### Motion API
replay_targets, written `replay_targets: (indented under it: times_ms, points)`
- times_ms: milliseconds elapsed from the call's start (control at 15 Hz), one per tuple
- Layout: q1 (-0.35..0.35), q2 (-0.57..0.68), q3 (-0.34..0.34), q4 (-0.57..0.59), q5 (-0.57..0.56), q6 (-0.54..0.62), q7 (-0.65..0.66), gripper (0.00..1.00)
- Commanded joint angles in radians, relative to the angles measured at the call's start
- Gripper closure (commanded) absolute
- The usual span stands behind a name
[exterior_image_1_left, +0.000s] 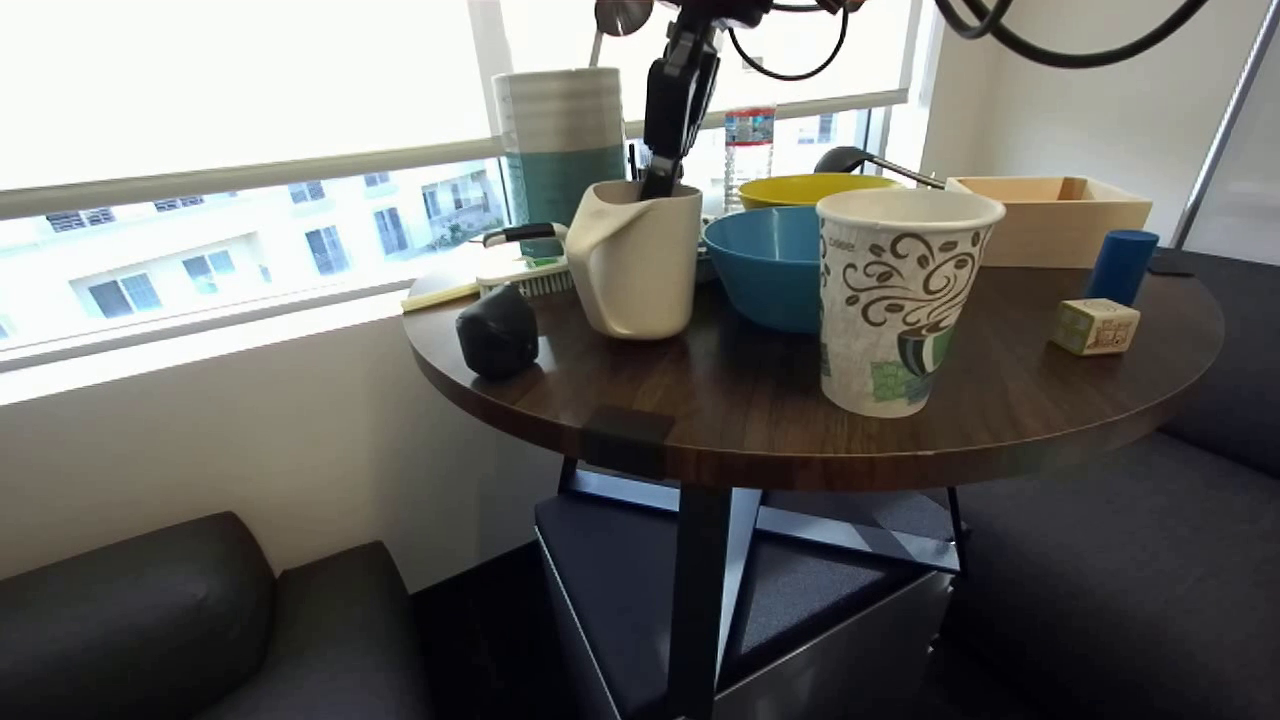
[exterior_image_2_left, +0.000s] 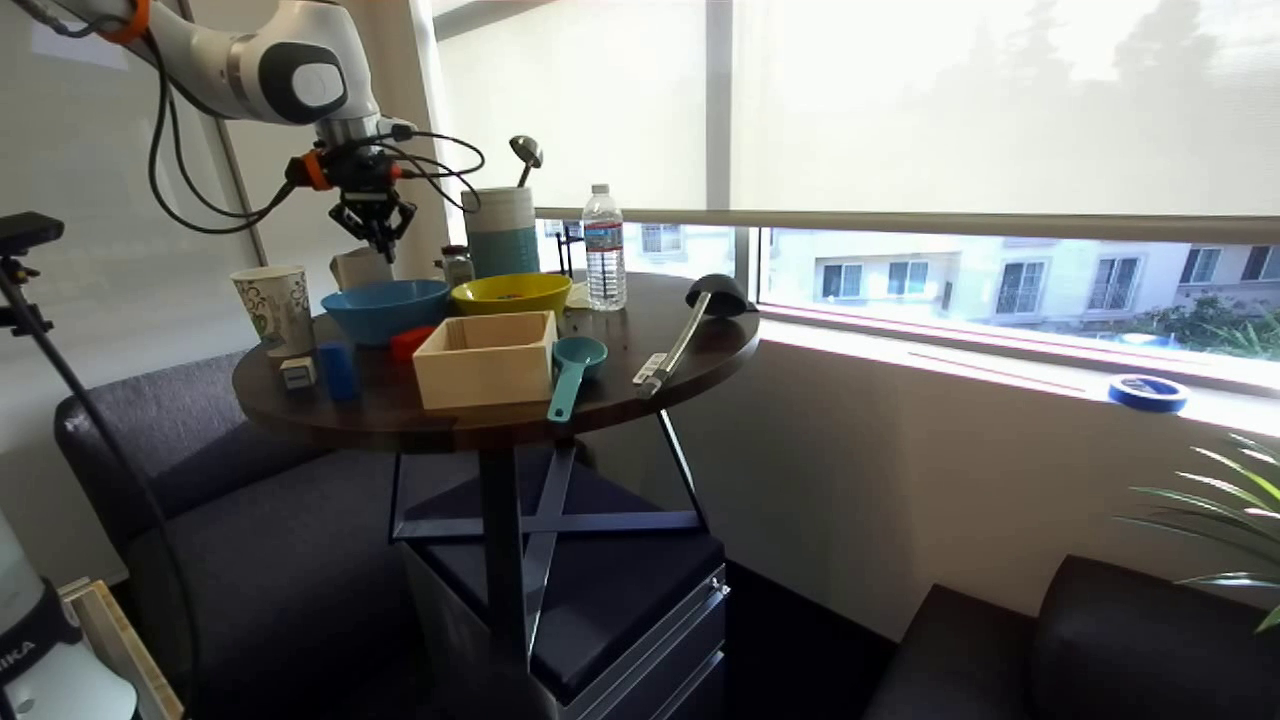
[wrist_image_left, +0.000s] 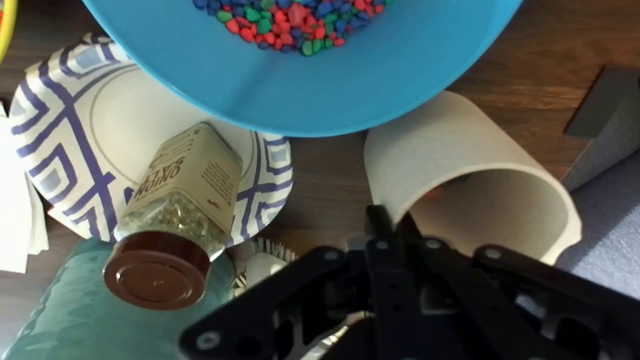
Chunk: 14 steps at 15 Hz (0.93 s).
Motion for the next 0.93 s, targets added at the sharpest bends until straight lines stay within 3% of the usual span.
replay_targets:
  times_ms: [0, 600, 867]
  points:
    - [0.002, -0.062, 0.027, -0.013, 0.014, 0.042, -0.018, 0.99]
    - [0.002, -0.257, 0.087, -0.018, -0.232, -0.022, 0.071, 0.99]
    - [-0.008, -0.337, 0.135, 0.009, -0.368, -0.212, 0.145, 0.99]
